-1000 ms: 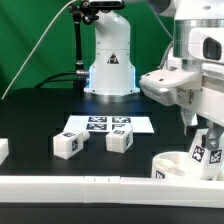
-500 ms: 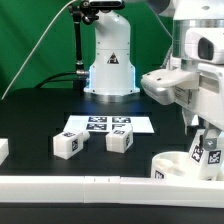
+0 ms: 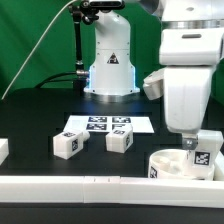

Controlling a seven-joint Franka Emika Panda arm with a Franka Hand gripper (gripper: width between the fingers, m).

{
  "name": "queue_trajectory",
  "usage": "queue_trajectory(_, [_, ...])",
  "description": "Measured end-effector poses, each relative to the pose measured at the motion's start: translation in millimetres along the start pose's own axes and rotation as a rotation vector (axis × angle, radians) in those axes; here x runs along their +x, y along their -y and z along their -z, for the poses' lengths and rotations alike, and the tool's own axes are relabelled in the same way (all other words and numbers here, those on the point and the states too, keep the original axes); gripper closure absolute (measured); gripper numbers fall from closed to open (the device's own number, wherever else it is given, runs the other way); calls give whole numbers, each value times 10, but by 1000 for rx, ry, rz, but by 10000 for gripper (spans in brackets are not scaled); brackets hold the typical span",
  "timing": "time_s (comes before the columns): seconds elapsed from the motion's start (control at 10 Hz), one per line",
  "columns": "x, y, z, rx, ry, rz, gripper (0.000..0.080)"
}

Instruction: Assemble stool

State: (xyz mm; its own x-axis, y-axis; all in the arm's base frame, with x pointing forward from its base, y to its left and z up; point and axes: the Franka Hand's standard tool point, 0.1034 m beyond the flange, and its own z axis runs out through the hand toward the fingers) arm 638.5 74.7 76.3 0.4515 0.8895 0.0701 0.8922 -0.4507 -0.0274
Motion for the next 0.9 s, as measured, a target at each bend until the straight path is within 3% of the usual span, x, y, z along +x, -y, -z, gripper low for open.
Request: queue_trajectory(0.9, [18,-2,17,-1,-39,-723,462])
